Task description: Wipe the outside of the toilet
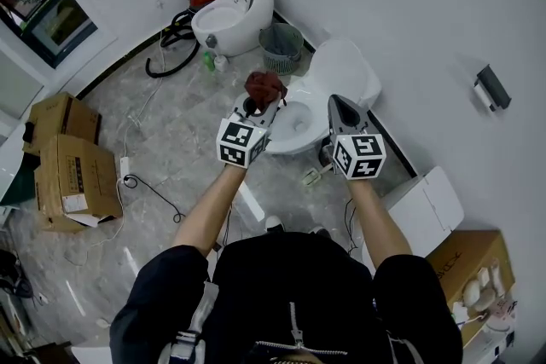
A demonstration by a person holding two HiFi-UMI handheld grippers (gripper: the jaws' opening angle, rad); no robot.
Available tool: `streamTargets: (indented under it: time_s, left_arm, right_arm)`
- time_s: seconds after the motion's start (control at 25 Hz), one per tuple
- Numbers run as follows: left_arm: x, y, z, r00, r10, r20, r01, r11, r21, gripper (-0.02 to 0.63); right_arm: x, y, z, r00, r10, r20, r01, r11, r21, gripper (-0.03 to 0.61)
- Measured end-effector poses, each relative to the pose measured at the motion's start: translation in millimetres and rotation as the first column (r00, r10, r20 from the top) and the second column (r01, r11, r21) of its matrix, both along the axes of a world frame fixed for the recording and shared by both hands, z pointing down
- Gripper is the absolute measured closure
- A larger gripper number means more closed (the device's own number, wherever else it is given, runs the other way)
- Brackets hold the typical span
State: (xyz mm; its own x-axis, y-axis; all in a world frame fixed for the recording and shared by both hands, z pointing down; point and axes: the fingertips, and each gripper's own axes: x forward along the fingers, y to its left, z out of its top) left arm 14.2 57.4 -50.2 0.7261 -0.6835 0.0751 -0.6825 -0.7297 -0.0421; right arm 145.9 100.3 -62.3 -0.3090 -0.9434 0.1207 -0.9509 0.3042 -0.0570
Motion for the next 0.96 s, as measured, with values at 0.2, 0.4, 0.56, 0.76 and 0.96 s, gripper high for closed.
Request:
streamTargets:
  time_s: [0.2,0.4,0.56,0.76,0.96]
  left_arm:
    - [-4.4,5.5,12.0,1.0,0.015,0.008,-0.015,1.0,-0.014,0.528]
    - [-8.5,8.3,9.1,1.0,0.015,-0.001,-0.015,1.0,-0.01,0.528]
    - [-15.1,10.7,4.5,1.0,-0.014,-0.026,0.013,1.0,-0.018,0.528]
    - [-18.5,11.4,14.8,0.999,-0.001,-0.035,0.0,0.999,-0.035,0.528]
    - [-21.3,13.3,18.9,0.999,0.0,-0.041,-0.002,0.999,-0.044,0.528]
  right_arm:
    - [-5.7,4.8,6.5,1.0,0.004,0.003,-0.003,1.0,-0.002,0.577]
    - [-9.0,5.5,7.0,1.0,0.006,0.001,-0.006,1.0,-0.003,0.577]
    - [-12.4,8.6,10.0,1.0,0.004,-0.003,-0.004,1.0,-0.011,0.577]
    - [-18.9,9.2,12.4,1.0,0.001,-0.006,-0.002,1.0,-0.011,0.577]
    - [-24.2,11.0,16.1,1.0,-0.002,-0.01,0.002,1.0,-0.022,0.577]
